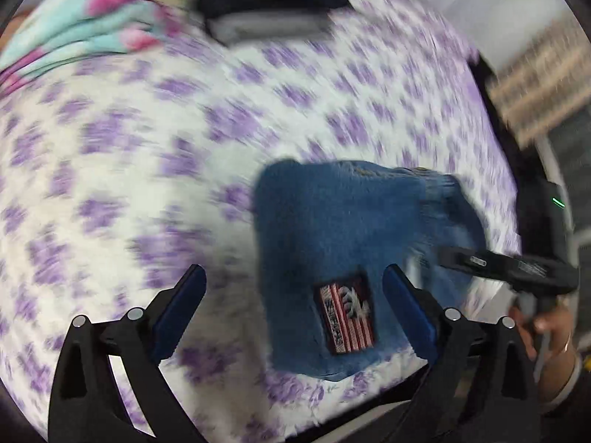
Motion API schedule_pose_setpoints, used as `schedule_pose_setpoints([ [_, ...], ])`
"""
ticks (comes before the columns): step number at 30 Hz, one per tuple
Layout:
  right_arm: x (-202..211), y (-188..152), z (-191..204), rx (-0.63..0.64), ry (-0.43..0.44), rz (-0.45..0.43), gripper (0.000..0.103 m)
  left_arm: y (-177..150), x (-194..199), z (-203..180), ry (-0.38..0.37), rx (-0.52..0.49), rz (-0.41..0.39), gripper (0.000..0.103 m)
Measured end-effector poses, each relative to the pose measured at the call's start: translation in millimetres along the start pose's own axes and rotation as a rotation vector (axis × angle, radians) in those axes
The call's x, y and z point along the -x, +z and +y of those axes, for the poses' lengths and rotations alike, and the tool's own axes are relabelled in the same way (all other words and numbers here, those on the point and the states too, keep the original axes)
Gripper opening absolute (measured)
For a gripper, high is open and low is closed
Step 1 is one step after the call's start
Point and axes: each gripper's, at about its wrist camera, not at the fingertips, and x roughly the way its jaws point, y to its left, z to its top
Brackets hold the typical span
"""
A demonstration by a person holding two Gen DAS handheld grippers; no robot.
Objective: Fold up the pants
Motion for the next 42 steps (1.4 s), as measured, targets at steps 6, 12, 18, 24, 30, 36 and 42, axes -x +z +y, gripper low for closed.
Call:
schedule_pose_setpoints([
  [6, 28, 0, 20, 0.158, -0.048, 0.01, 0.062, 7, -68, 10, 0.1, 0.086, 0.132, 0.099],
  [12, 80, 3, 68, 0.33, 0.002, -0.127, 0.019, 18, -5, 22, -0.005, 0.097, 0.009, 0.098],
  [18, 16, 28, 115, 0.431, -0.095, -0.051, 0.021, 35, -27, 49, 0.129, 0.21, 0.036, 0.098],
  [24, -33, 51, 79, 0.446, -0.191, 0.006, 0.009, 47, -81, 52, 0.217, 0.21, 0.095, 0.099],
  [30, -7, 44, 89, 0.38, -0.111, 0.044, 0.03, 59, -63, 36, 0.262, 0.125, 0.112, 0.098],
  [36, 13, -17, 97, 0.481, -0.222, 0.062, 0.07, 18, -34, 40, 0.067, 0.199, 0.109, 0.098],
  [42, 3, -15, 69, 0.394, -0.184, 0.072, 0.07, -1, -69, 31, 0.133, 0.174, 0.111, 0.099],
])
